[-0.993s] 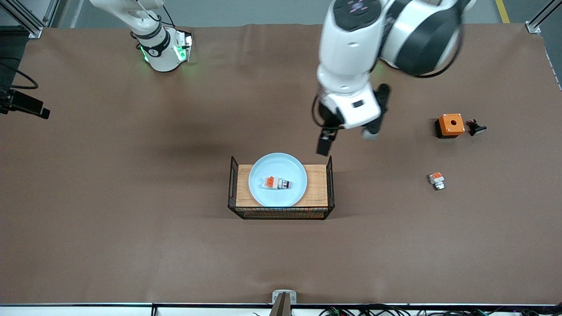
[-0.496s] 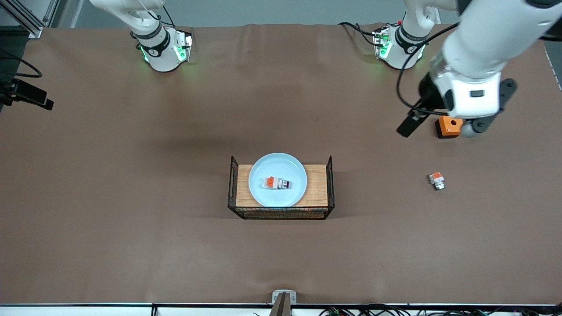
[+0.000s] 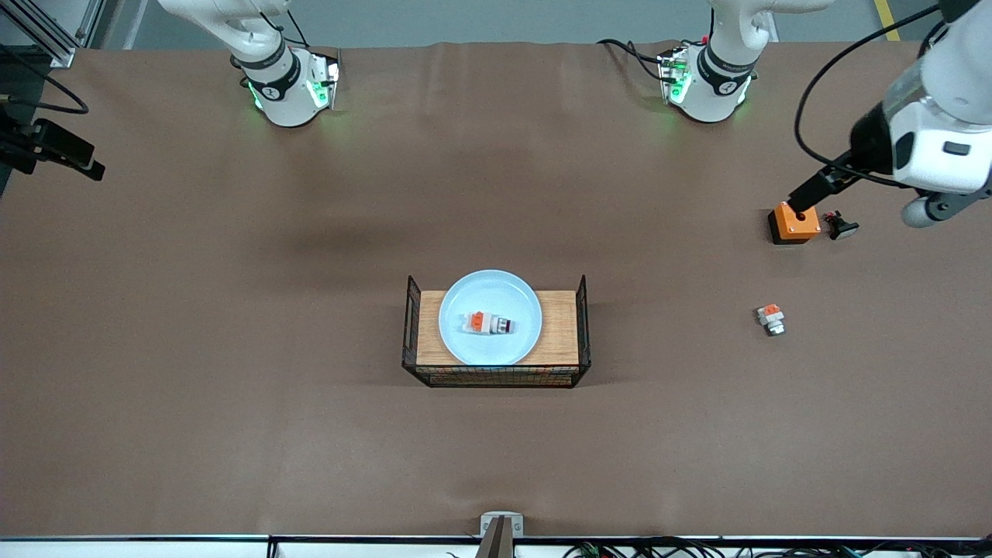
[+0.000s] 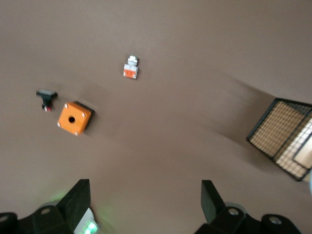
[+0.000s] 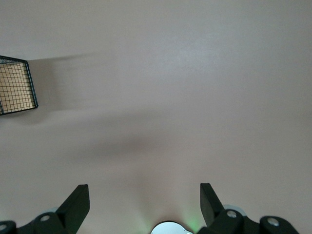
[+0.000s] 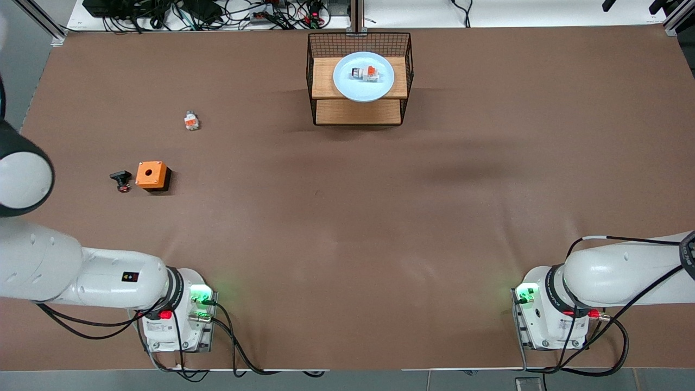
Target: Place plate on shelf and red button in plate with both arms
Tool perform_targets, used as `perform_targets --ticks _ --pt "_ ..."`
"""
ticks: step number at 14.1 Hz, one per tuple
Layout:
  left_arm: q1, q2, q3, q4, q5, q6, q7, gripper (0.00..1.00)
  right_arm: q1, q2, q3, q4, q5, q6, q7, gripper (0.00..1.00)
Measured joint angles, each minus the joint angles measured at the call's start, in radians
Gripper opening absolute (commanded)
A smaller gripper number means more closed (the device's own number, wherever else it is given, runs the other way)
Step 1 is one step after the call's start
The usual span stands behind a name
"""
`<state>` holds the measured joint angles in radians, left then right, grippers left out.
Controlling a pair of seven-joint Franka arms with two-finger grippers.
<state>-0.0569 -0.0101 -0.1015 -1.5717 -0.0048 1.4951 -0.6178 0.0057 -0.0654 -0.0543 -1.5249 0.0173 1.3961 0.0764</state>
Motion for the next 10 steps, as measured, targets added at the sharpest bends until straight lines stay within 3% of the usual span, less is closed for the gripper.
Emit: perform_targets --ticks 5,10 --pt "0.086 -0.082 0.0 -0.174 -0.002 0.121 0.321 1.0 0.011 -0.019 0.0 -0.02 0.0 0.012 0.0 1.0" --pt "0.156 -0.098 0.003 -0.161 -0.042 0.172 0.521 1.0 0.021 -0.028 0.0 -0.026 0.0 0.023 -0.002 1.0"
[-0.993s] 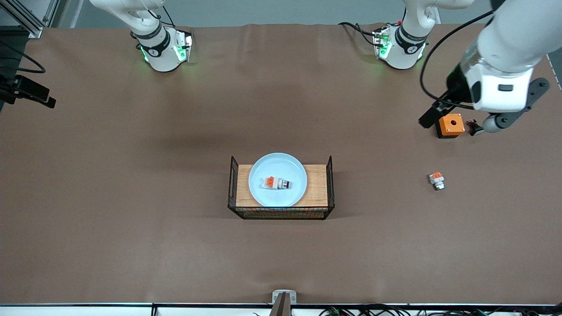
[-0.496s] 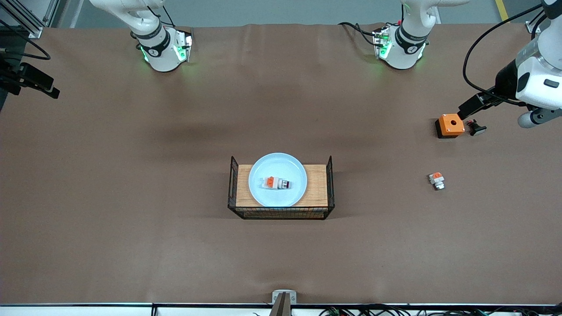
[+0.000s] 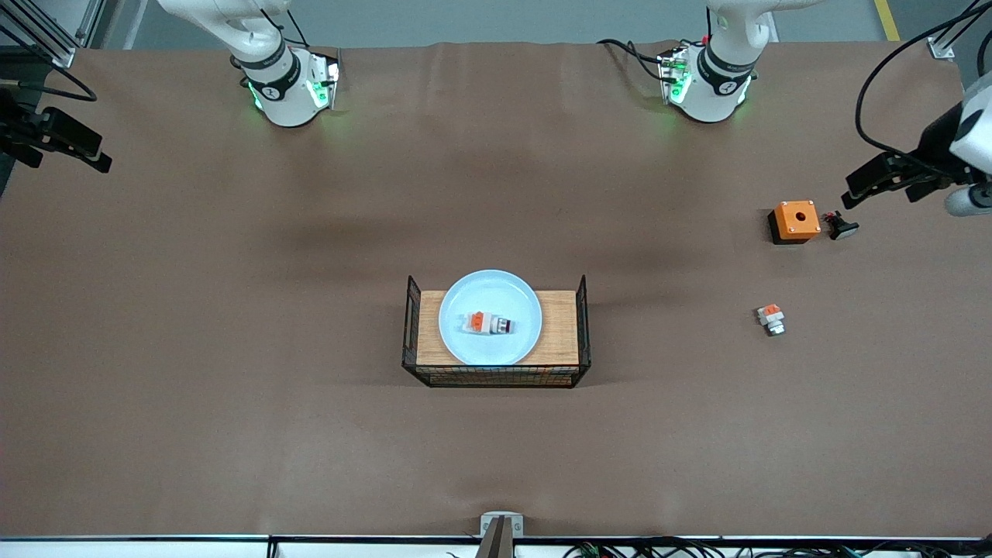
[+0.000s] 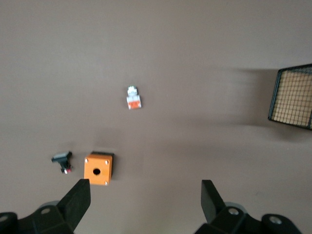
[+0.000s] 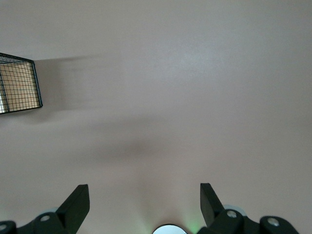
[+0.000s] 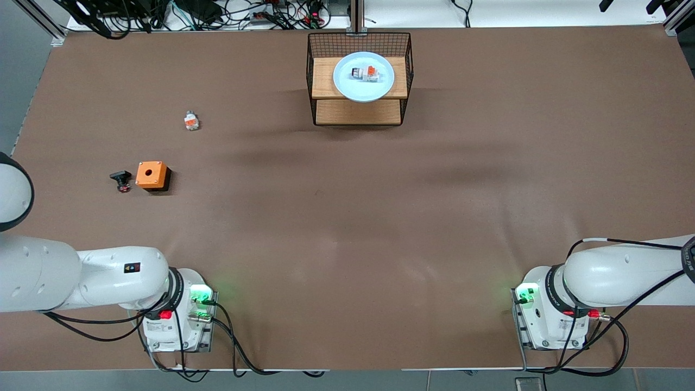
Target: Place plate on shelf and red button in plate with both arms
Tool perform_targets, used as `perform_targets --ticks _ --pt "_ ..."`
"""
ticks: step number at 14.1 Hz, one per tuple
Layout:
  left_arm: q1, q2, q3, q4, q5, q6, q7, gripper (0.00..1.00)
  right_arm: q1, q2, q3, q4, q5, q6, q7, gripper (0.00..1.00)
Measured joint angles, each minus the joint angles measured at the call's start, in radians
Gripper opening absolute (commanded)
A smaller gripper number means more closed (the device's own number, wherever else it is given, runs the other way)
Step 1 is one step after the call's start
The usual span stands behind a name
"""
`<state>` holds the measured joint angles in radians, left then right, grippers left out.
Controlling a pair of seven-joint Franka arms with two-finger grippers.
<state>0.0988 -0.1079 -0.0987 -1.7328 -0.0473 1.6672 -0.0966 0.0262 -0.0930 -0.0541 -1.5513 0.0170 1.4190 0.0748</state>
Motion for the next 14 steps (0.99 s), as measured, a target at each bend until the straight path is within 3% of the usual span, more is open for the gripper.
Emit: perform_targets --ticks 7,14 --pt "-0.011 0.08 -0.061 0.182 0.0 0.014 -0.001 1.0 0.008 -0.005 -0.011 -0.007 -0.001 0.02 -0.032 1.0" --pt "-0.007 0.102 -0.057 0.202 0.0 -0.006 -0.001 1.0 0.029 -0.044 -0.048 -0.062 -0.004 0.059 -0.064 1.0"
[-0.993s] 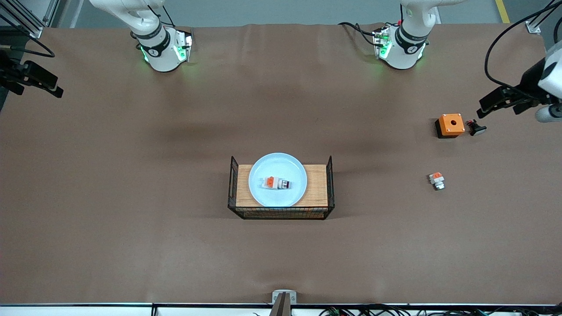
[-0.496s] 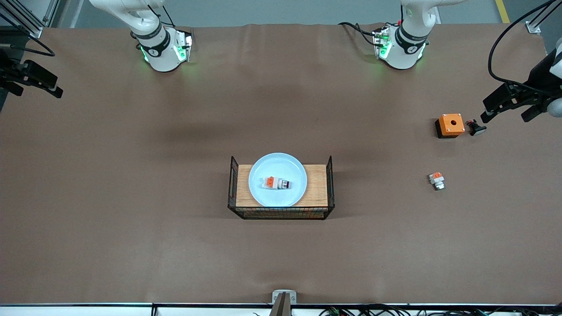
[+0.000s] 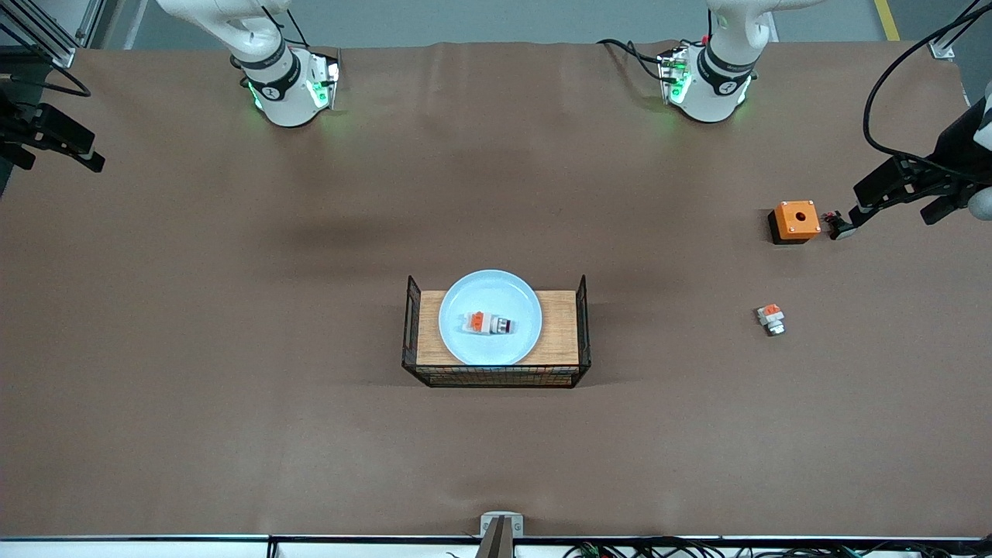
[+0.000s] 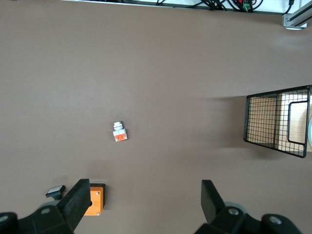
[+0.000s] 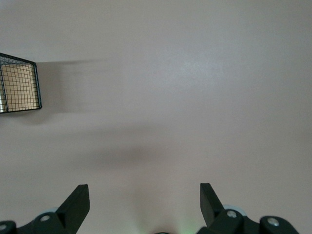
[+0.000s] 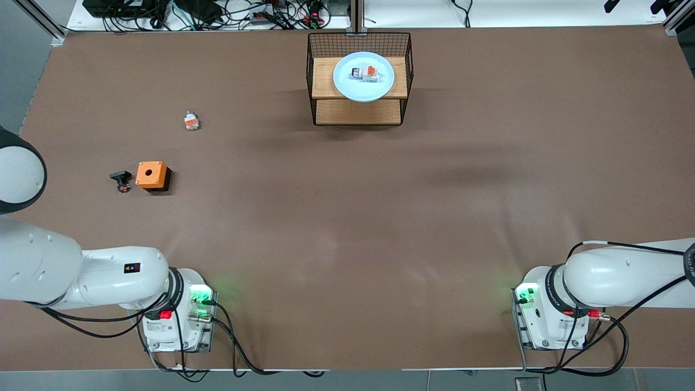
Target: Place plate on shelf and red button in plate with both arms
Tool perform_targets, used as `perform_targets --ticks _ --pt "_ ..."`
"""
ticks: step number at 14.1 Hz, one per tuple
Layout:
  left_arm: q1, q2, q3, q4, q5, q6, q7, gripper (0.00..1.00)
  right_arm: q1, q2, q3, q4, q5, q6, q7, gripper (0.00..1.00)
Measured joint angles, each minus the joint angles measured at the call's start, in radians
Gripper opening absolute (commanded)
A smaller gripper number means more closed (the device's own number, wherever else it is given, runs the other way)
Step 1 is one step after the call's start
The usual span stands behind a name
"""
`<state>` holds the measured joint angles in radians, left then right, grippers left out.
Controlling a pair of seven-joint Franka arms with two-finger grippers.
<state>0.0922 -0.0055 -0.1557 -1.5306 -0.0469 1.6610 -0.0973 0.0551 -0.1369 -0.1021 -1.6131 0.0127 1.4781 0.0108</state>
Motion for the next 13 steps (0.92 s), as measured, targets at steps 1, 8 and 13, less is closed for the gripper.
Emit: perform_targets --ticks 1,8,13 --pt "0.002 0.0 0.002 0.002 0.0 -0.001 0.0 1.0 -0.002 -0.006 -0.002 -0.007 -0.001 0.003 -0.006 1.0" --pt "-0.019 0.0 0.008 0.008 0.0 -0.052 0.0 1.0 -0.01 -0.034 0.002 -0.046 -0.001 0.013 -0.018 1.0" --pt "-0.096 0.0 0.062 0.008 0.0 -0.053 -0.005 1.0 -0.01 -0.051 0.006 -0.068 -0.002 0.031 -0.022 1.0"
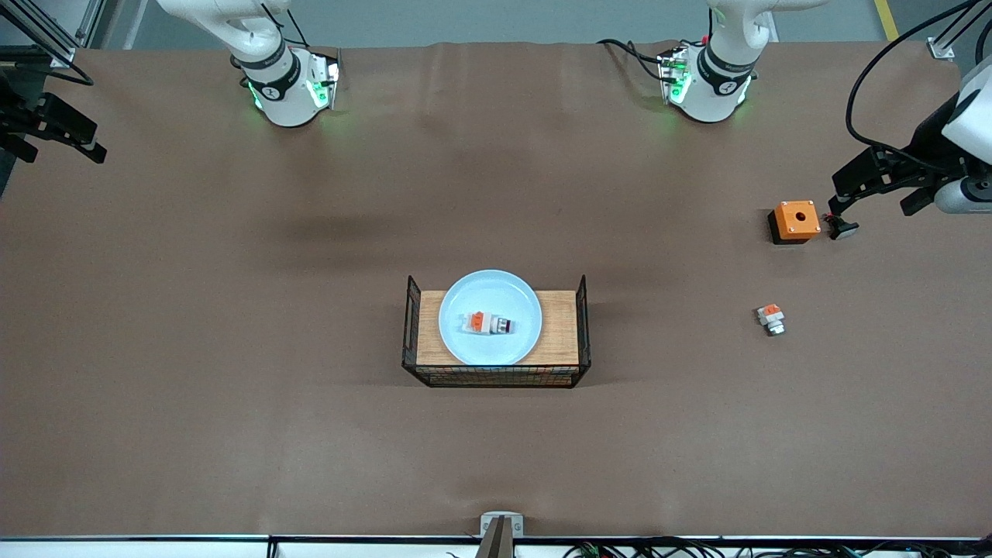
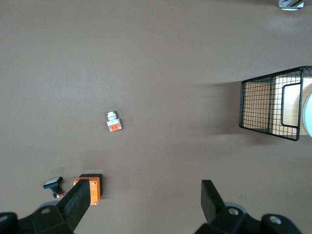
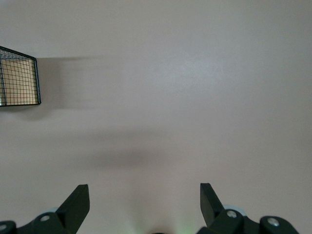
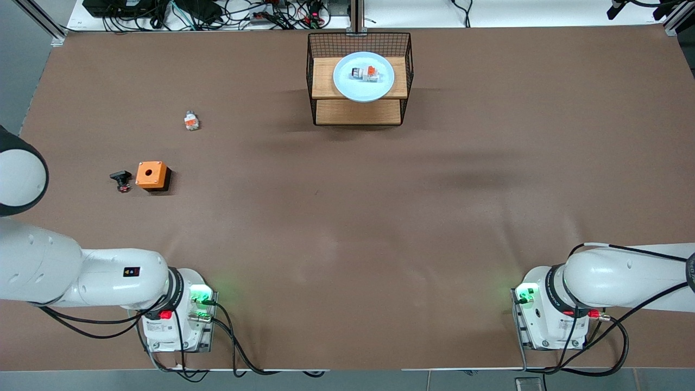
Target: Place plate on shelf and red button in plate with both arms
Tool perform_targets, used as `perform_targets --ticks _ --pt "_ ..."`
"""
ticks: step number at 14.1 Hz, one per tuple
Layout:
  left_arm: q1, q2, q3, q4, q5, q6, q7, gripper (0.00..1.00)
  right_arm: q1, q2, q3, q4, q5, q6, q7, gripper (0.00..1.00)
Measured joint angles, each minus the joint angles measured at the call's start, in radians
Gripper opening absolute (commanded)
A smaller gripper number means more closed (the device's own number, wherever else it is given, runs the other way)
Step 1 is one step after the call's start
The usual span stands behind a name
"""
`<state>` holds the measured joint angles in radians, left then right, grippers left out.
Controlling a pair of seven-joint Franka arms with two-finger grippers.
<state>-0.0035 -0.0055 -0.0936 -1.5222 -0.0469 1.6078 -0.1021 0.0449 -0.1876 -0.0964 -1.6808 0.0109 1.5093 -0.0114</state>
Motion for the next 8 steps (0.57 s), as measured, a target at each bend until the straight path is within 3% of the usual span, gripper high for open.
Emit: perform_targets --ticks 8 --pt "0.007 0.009 0.034 0.0 0.0 0.0 0.0 1.0 0.001 0.0 0.011 -0.005 -0.017 0.013 -0.055 1.0"
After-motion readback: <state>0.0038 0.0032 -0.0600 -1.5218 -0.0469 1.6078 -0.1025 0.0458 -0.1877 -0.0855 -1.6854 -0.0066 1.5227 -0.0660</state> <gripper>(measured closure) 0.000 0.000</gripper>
